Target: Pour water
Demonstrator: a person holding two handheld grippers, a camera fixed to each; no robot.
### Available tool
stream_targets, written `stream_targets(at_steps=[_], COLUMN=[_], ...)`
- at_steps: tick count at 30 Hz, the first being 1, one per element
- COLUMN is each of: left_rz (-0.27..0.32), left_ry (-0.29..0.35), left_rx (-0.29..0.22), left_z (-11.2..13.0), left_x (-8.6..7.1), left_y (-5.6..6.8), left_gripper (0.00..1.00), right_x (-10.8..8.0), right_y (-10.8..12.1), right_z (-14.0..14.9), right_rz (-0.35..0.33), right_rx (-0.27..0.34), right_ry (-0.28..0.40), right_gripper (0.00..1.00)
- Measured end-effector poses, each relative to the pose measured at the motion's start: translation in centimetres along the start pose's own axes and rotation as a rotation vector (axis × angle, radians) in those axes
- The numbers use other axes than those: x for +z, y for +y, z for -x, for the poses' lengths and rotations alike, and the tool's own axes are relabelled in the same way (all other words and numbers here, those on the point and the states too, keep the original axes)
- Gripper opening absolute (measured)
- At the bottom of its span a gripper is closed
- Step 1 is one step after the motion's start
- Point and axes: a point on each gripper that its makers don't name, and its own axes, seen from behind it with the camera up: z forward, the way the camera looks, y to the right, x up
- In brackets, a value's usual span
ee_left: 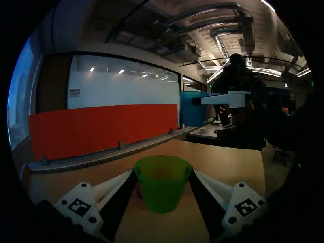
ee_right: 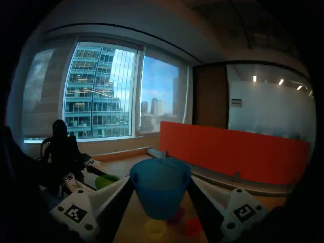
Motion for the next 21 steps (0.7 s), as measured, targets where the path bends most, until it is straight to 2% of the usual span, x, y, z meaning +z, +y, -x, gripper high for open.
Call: stream_targets(at_steps=[14, 21], left_rz=[-0.003, -0.004], left_ry=[-0.088, -0.167], left_rx=[0.019, 0.023], left_z=[2.8, 5.4], left_x=[0.8, 1.3], left_y=[-0.4, -0.8], left_gripper=[0.87, 0.87], right_x=[-0.4, -0.4], right_y=[0.7, 1.0], right_z=[5.3, 8.7], right_rz=[0.005, 0.002], right_rx=[-0.006, -0.012], right_ry=[-0.064, -0.119], right_gripper=[0.89, 0.89])
